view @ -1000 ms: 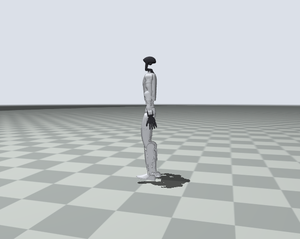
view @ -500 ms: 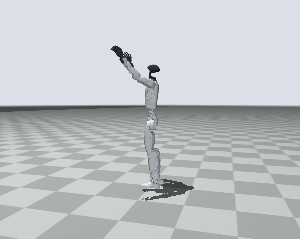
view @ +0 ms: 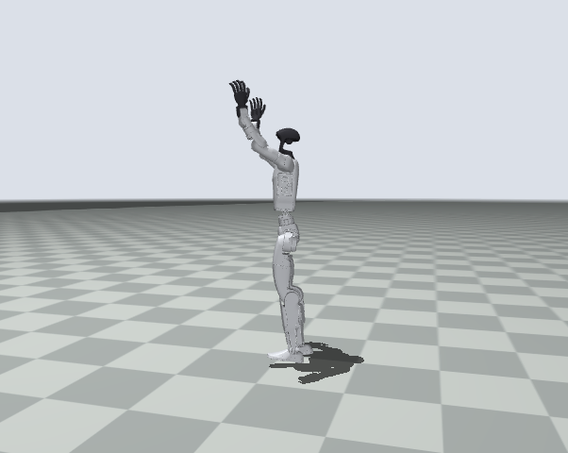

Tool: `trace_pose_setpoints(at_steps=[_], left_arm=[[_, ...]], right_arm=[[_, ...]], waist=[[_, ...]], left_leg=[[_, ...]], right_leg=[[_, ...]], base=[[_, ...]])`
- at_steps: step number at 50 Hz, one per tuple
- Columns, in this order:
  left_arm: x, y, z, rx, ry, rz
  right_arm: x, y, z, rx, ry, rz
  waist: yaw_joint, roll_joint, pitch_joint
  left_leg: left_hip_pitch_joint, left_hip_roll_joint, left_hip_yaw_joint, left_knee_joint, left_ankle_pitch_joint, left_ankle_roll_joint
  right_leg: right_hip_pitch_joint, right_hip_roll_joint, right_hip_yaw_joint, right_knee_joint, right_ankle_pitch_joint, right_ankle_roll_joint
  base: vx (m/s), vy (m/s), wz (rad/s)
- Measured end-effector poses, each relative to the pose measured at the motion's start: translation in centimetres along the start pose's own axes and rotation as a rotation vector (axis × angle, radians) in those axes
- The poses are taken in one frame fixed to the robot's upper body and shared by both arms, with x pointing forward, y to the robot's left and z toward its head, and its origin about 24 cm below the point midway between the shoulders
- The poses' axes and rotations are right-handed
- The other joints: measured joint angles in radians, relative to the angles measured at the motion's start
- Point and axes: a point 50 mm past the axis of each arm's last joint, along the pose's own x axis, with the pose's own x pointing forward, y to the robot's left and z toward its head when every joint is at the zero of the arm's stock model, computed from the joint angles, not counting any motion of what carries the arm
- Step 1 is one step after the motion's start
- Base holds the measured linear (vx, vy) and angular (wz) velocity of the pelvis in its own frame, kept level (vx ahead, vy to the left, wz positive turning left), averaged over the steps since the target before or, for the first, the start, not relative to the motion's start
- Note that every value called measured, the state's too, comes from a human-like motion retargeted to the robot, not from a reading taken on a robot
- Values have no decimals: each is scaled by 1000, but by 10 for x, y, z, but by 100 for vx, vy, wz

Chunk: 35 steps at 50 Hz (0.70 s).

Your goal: Upper body actions

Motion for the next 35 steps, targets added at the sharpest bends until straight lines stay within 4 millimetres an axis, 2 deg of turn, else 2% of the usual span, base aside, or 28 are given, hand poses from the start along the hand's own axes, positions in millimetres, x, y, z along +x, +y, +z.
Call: trace_pose_setpoints(at_steps=[2, 5, 8, 11, 14, 17, 19, 20, 21, 22, 25, 28, 30, 32, 35], left_arm=[[-20, -9, -31, 30, 97, -45], [-58, -14, -77, 106, 228, -124], [-115, -14, -128, 256, 382, -244], [-171, -9, -163, 400, 505, -374], [-245, 8, -196, 557, 674, -507], [-328, 26, -214, 613, 900, -616], [-395, 42, -216, 603, 1109, -681], [-423, 50, -214, 593, 1204, -704], [-460, 62, -208, 577, 1355, -737], [-494, 73, -199, 560, 1499, -764], [-580, 109, -159, 494, 1920, -869], [-635, 140, -110, 407, 2236, -1014], [-657, 157, -83, 346, 2349, -1112], [-679, 180, -48, 333, 2460, -1165], [-700, 208, -1, 394, 2596, -1123]], right_arm=[[-22, 6, -32, -42, 95, 56], [-70, 16, -80, -80, 246, 156], [-145, 21, -130, -127, 436, 295], [-223, 21, -161, -181, 606, 428], [-322, 19, -180, -224, 844, 601], [-420, 9, -179, -212, 1139, 769], [-490, -7, -167, -176, 1420, 857], [-519, -14, -157, -152, 1544, 892], [-553, -26, -142, -123, 1708, 932], [-583, -36, -125, -93, 1854, 964], [-647, -72, -69, -79, 2183, 1029], [-688, -106, -12, -161, 2394, 1081], [-706, -122, 25, -214, 2501, 1109], [-724, -143, 75, -278, 2660, 1127], [-731, -176, 142, -387, 2903, 1105]], waist=[[-6, -3, -10], [-21, -4, -16], [-37, -6, 0], [-52, -15, 16], [-70, -23, 25], [-70, -30, 24], [-65, -36, 29], [-63, -39, 30], [-65, -42, 39], [-67, -45, 47], [-79, -49, 85], [-94, -50, 133], [-103, -47, 155], [-115, -45, 169], [-123, -41, 171]], left_leg=[[14, -2, 1, -1, 0, 2], [38, -5, 2, -1, 2, 6], [69, -7, 2, 0, 4, 9], [86, -7, 1, 4, 8, 12], [94, -8, 1, 5, 12, 16], [93, -9, 7, 1, 17, 19], [93, -12, 13, -3, 20, 22], [93, -13, 14, -5, 22, 23], [95, -16, 13, -5, 23, 24], [96, -17, 11, -6, 25, 25], [104, -20, 6, -4, 27, 26], [115, -23, 4, -5, 29, 26], [117, -24, 2, -5, 30, 26], [116, -25, -1, -6, 30, 26], [111, -26, -1, -8, 29, 24]], right_leg=[[10, -1, 2, 1, 2, -2], [30, -1, 3, 3, 6, -6], [58, 0, 1, 5, 11, -10], [75, 0, -2, 7, 15, -14], [82, -3, -6, 10, 21, -17], [77, -9, -7, 11, 28, -19], [74, -13, -7, 10, 33, -20], [73, -15, -8, 9, 34, -20], [76, -18, -11, 8, 36, -21], [78, -20, -14, 7, 37, -21], [92, -23, -21, 6, 38, -20], [107, -27, -26, 5, 38, -19], [112, -28, -27, 4, 37, -17], [115, -29, -29, 2, 35, -16], [111, -30, -30, 0, 33, -13]], base=[[17, 5, -10], [13, 4, -8], [0, 0, 0], [-4, 0, 0], [-2, 0, 1], [-6, -2, -4], [0, 0, 0], [0, 0, 0], [0, 0, 0], [-5, -4, 12], [-7, -4, 12], [-8, -6, 8], [-1, -9, 8], [16, -13, 10], [10, -5, 1]])
